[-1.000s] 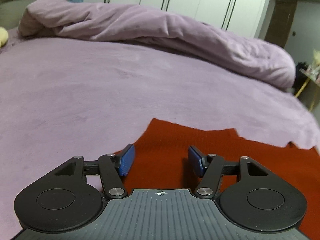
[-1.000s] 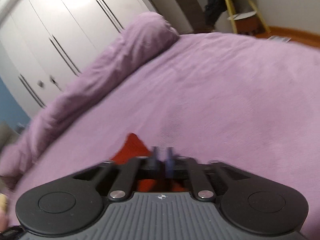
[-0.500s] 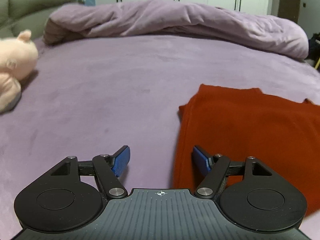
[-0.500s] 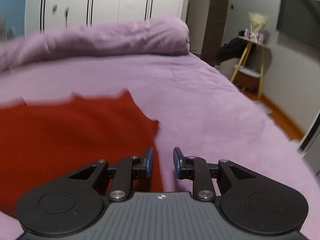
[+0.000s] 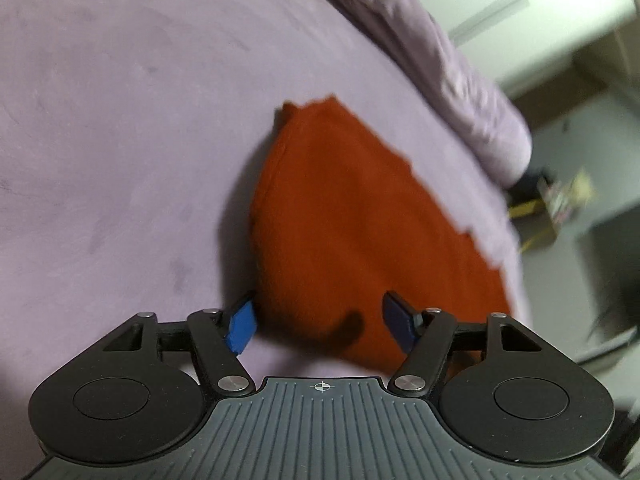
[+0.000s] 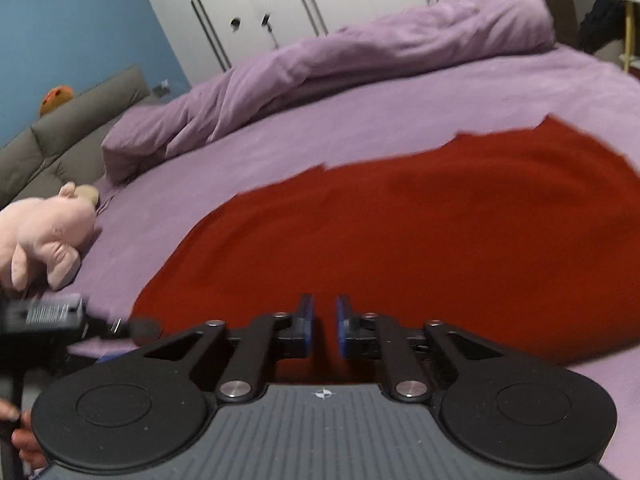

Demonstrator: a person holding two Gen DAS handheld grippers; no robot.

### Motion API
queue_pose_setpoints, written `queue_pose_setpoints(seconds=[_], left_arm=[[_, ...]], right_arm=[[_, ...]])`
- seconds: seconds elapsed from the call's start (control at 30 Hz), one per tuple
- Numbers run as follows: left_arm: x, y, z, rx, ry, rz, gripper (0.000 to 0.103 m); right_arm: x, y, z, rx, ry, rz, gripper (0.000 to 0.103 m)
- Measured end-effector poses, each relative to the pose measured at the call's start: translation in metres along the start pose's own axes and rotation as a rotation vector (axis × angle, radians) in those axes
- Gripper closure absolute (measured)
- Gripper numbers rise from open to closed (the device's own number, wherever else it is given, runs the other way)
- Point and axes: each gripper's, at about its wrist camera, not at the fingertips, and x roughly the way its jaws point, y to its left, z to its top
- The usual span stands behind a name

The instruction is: Fold small clothes

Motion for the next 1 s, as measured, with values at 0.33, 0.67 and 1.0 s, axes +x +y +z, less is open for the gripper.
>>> queue_pose_setpoints(seconds=[0.33,0.67,1.0], left_arm=[[0.031,0.029,0.023,-0.254,-0.022,-0.082,0.080],[0.015,0.019,0.022,-0.181,-0.055,-0.052,0.084],[-0.009,-0.062,0.024,0.015,-0.125,-0.122,0.087]], right_arm=[[0.028,0.032,-0.013,0.004,0.054,-0.023,0.103],[0.042,0.046,-0.013,-0.069,0.059,-0.016,0.103],[-0.044,-0.028,0.007,0.159,-0.101,-0.041,0.102]])
